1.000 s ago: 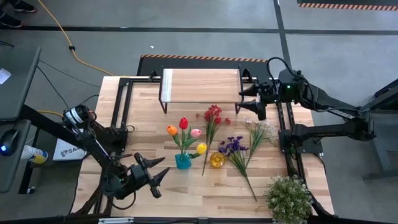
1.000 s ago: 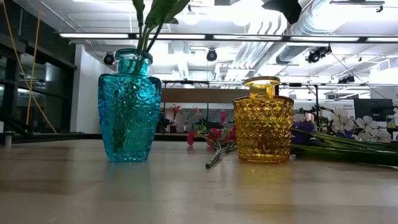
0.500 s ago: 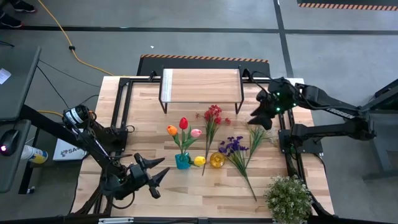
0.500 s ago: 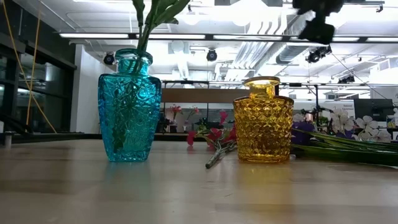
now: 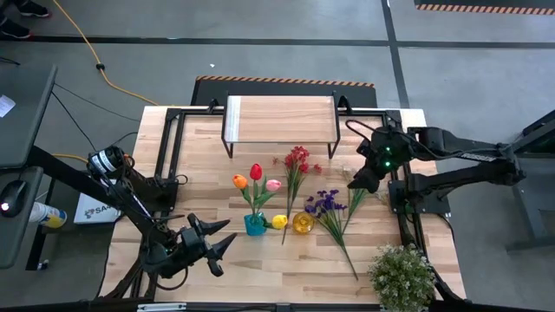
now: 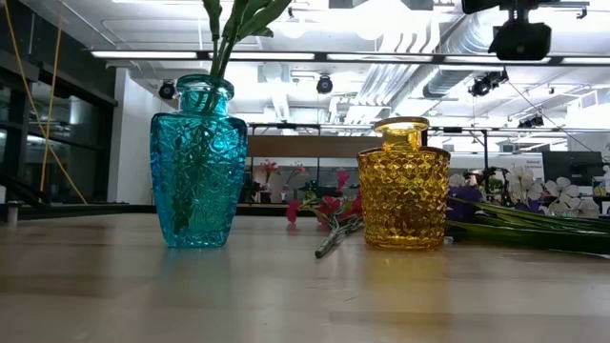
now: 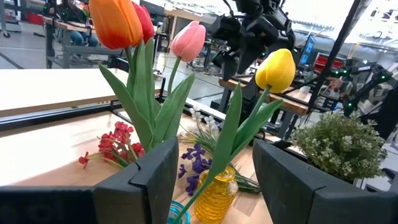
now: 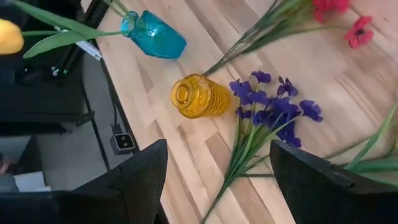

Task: Pick and place flowers into a vace then onto a shelf
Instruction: Put the white flowers into the yellow vase

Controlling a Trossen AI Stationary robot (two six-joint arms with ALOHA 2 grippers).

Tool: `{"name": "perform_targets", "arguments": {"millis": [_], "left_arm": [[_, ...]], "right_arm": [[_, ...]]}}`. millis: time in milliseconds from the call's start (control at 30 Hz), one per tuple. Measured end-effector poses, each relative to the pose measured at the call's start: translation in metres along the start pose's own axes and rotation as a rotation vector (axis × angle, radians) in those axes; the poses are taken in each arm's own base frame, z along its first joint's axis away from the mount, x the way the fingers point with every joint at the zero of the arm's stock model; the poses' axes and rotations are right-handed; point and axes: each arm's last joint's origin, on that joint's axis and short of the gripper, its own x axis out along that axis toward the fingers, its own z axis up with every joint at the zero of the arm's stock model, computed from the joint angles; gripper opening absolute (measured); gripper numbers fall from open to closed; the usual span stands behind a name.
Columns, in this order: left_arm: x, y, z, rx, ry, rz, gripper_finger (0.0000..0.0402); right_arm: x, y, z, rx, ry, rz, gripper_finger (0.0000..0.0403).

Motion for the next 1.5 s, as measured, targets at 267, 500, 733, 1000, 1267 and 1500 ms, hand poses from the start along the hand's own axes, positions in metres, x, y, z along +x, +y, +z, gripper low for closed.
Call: {"name": "perform_targets", "arguments": {"millis": [267,500,733,1000,1267,1500], "left_arm": [[0.0,0.0,0.0,-0.027,0.0,0.0,0.0239],[-0.002,0.0,0.0,-0.052,0.002,-0.007,0.0239],[-0.016,-0.001,0.0,-0.05,0.016,-0.051,0.0239],[-0.035,-0.001,-0.001,-0.047,0.035,-0.109,0.0239],[-0.042,-0.001,-0.001,-0.045,0.043,-0.133,0.0239],[-0.042,-0.001,-0.001,-0.039,0.042,-0.132,0.0239]], "right_arm": [[0.021,0.002,-0.007,0.17,0.046,-0.178,0.0273],[0.054,0.001,-0.008,0.303,0.109,-0.376,0.0273],[0.084,0.001,-0.01,0.368,0.188,-0.491,0.0273],[0.098,-0.004,-0.013,0.409,0.258,-0.586,0.0273],[0.099,-0.01,-0.016,0.486,0.242,-0.708,0.0273],[0.099,-0.01,-0.016,0.546,0.223,-0.714,0.0273]]}}
